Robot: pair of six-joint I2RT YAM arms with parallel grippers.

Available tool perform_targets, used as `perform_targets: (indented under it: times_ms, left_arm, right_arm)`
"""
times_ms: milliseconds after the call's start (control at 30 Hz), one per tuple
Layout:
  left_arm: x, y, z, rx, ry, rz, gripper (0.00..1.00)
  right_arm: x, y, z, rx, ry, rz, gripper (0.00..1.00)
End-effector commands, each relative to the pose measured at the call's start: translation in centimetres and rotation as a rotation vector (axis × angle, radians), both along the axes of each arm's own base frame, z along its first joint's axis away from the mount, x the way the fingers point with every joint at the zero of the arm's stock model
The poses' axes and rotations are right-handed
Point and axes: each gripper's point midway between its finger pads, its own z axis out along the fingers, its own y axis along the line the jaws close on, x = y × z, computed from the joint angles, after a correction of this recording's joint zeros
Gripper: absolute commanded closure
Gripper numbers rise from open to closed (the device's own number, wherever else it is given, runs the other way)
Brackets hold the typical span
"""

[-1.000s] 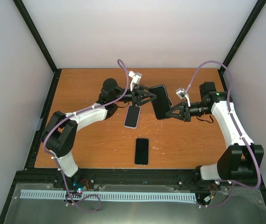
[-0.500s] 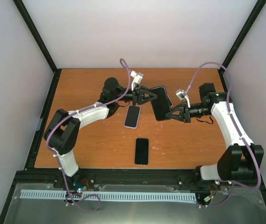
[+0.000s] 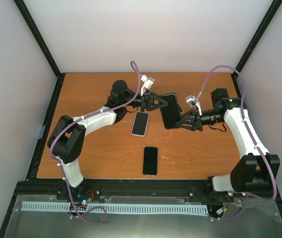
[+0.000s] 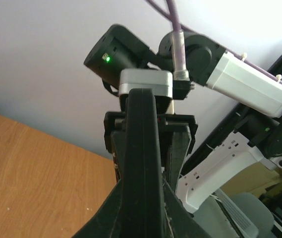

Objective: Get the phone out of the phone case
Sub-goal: Adjust the phone, then remove the phone case from the phone.

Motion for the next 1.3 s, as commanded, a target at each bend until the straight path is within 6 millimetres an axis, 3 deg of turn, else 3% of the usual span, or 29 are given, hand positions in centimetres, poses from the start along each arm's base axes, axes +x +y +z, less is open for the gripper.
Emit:
perform_targets:
  times_ms: [0,133,233,633,967,1267]
  left_arm:
    - [-0.6,0.7,1.9,0.020,-0.071,-0.073,1.00]
    - [-1.2,1.8,1.6,0.058,-0.057,-0.134,1.00]
    - [-1.8,2.1,1.4,0.077,-0.049,-0.166,1.00]
    - [-2.3,1.6,2.1,0.075,0.010,-0.148,1.00]
    - [-3.3,1.7,2.8,0.068,0.020,-0.197,1.00]
    - [-4.1,1.7,2.8,0.123,0.090,-0.274,1.00]
  right_arm:
    - [-2.3,-0.6,0.6,-0.101,-0.170,0.125,0.57]
    - [-3.6,-2.0,-2.3,-0.290,-0.273,0.230,0.51]
    - [-4.6,-2.2,-3.4,-0.340,-0.347,0.304,0.51]
    - [-3.5,2.0,-2.1,-0.267,-0.354,0.288,0.61]
    - [-4.2,2.0,-1.8,-0.261,-0.397,0.309,0.73]
    - [-5.6,1.6,-3.0,-0.314,-0.497,0.410,0.76]
